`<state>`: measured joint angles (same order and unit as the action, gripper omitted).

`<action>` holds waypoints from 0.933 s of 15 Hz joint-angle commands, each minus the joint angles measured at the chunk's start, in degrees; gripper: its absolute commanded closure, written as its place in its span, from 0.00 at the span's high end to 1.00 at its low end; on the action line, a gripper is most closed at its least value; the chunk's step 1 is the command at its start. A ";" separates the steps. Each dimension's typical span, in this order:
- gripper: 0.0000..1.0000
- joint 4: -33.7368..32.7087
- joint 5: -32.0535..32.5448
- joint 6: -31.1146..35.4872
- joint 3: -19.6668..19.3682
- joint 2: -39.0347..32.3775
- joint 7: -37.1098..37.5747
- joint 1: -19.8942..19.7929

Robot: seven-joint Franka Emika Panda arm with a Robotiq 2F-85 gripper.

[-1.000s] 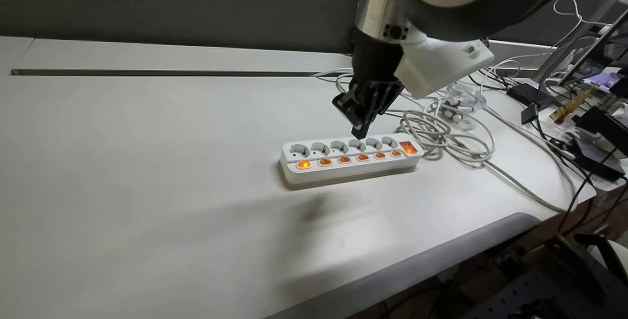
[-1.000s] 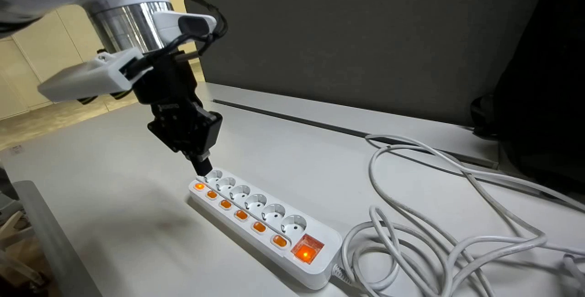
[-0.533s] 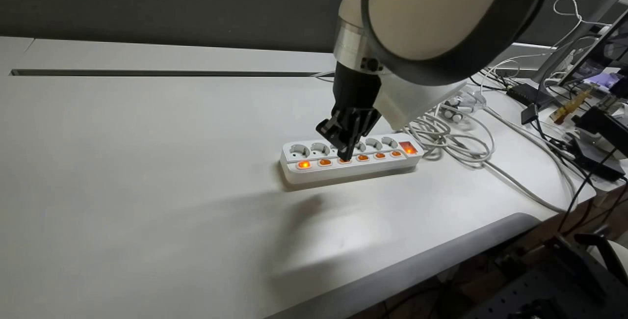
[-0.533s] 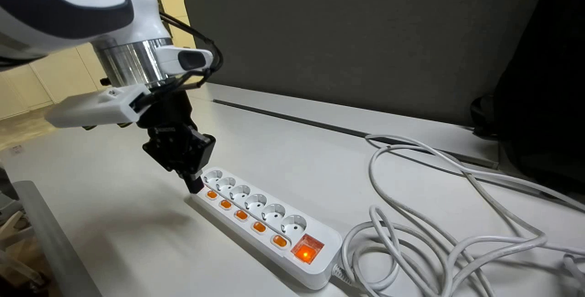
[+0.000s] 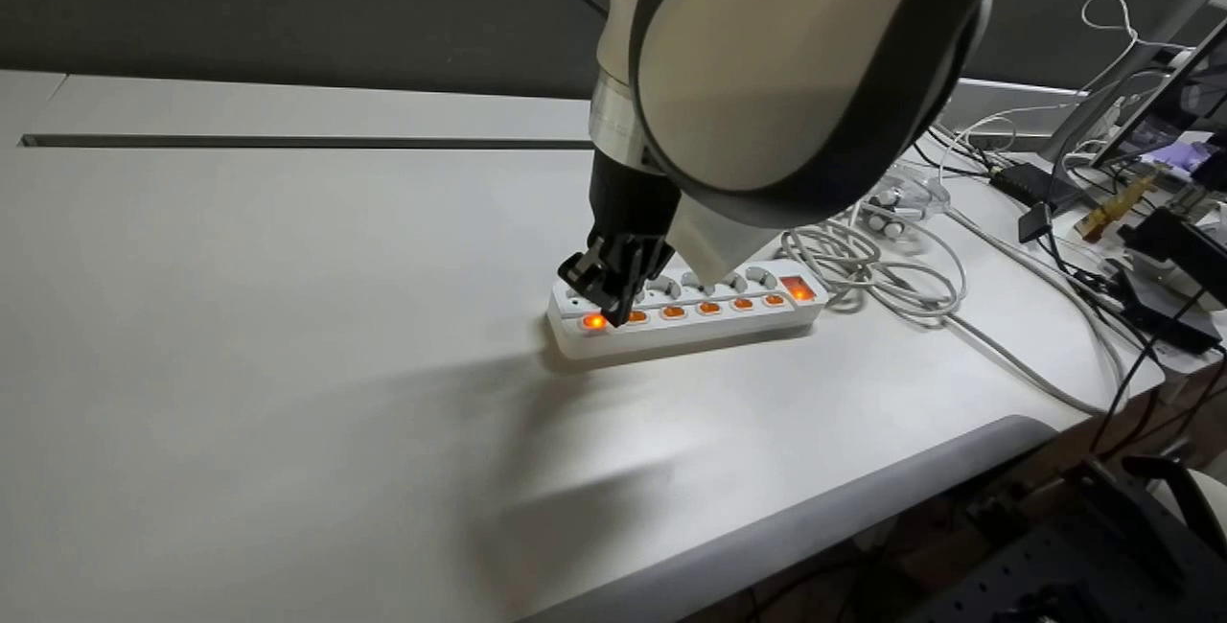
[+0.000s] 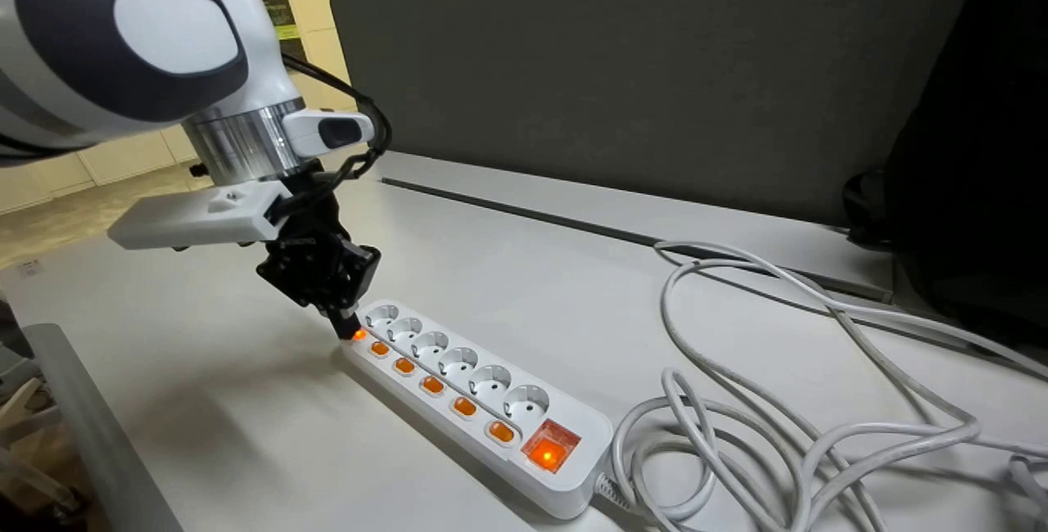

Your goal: Turn off the first switch on the left side of the adapter

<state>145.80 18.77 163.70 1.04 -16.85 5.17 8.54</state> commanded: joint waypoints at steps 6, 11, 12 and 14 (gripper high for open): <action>0.00 -3.69 -2.21 1.92 -0.63 -4.11 -2.32 1.35; 0.00 -3.94 -4.12 2.05 -0.78 -5.17 -3.34 0.50; 0.00 -3.80 -3.84 2.60 -1.32 -5.40 -3.52 0.54; 0.00 -3.29 -5.62 4.05 -0.26 -6.22 -6.06 -1.73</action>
<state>142.94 14.77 165.94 0.78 -20.37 1.85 9.02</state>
